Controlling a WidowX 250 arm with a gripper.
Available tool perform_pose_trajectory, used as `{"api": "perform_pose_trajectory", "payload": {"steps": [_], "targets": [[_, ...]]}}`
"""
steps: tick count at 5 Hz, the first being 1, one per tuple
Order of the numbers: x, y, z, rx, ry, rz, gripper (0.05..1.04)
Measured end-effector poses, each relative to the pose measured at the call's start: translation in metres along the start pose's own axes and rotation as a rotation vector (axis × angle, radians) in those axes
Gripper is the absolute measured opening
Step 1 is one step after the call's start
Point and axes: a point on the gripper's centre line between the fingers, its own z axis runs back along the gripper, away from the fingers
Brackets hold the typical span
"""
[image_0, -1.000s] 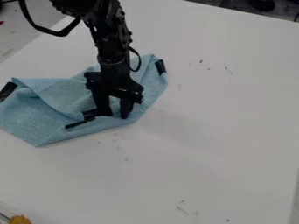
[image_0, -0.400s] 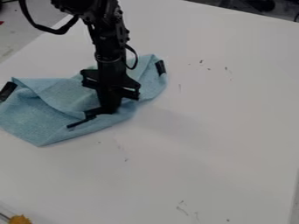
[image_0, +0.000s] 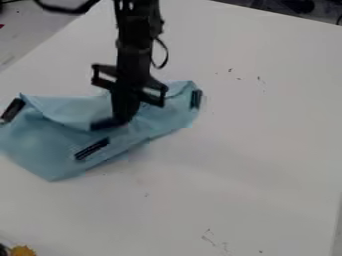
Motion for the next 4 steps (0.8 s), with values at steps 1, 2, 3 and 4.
{"api": "perform_pose_trajectory", "payload": {"steps": [1,2,3,4], "targets": [[0.001,0.004,0.023,0.049,-0.004,-0.026,0.058],[0.024,0.025,0.021,0.017,-0.056,-0.077,0.058],[0.062,0.046,-0.003,-0.052,-0.035,-0.182,0.058],[0.099,0.064,-0.026,-0.113,-0.002,-0.280,0.058]]}}
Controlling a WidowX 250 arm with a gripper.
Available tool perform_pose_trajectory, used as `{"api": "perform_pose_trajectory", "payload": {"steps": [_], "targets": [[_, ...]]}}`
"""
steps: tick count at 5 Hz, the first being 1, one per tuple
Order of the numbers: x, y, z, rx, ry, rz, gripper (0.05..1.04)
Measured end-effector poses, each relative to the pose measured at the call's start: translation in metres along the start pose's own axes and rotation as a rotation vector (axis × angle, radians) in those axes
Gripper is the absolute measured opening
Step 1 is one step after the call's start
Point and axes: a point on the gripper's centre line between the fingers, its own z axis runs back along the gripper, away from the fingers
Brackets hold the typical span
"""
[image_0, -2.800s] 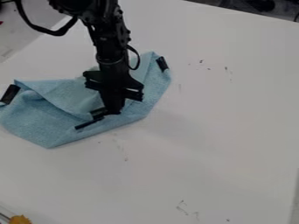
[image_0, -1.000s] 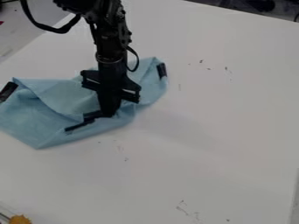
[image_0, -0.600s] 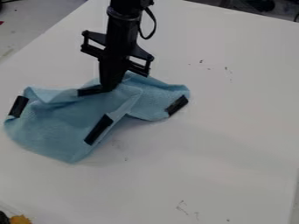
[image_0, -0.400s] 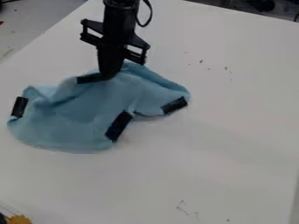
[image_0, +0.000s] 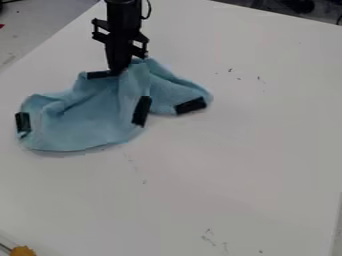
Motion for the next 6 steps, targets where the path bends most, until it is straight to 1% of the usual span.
{"api": "perform_pose_trajectory", "payload": {"steps": [1,2,3,4,5,6], "targets": [[0.016,0.016,-0.011,-0.031,-0.003,-0.026,0.058],[0.021,0.019,-0.013,-0.016,-0.034,-0.026,0.082],[0.016,0.017,-0.012,0.030,-0.092,-0.007,0.233],[0.010,0.016,0.015,0.116,-0.202,0.020,0.485],[0.009,0.019,0.035,0.168,-0.261,0.034,0.789],[0.007,0.010,0.053,0.171,-0.280,0.044,1.001]]}}
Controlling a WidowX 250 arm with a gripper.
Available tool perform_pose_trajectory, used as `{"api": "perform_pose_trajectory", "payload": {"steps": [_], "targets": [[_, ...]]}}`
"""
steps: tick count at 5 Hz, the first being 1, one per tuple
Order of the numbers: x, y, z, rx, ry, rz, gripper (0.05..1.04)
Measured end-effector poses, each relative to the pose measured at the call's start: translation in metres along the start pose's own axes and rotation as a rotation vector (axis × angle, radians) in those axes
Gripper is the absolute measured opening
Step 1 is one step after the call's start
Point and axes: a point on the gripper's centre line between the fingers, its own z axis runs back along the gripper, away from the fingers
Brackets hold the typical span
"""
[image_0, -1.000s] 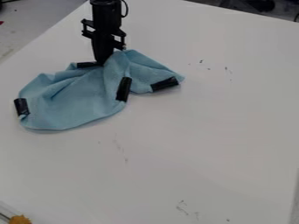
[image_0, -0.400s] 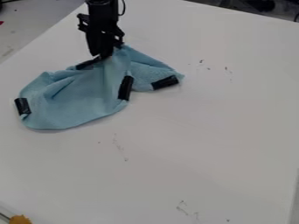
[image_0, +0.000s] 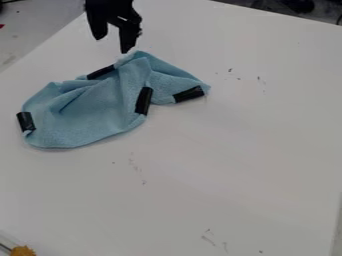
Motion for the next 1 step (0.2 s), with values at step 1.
{"api": "perform_pose_trajectory", "payload": {"steps": [1], "targets": [[-0.0013,-0.0101,0.0096,-0.015,0.023,0.016,1.005]]}}
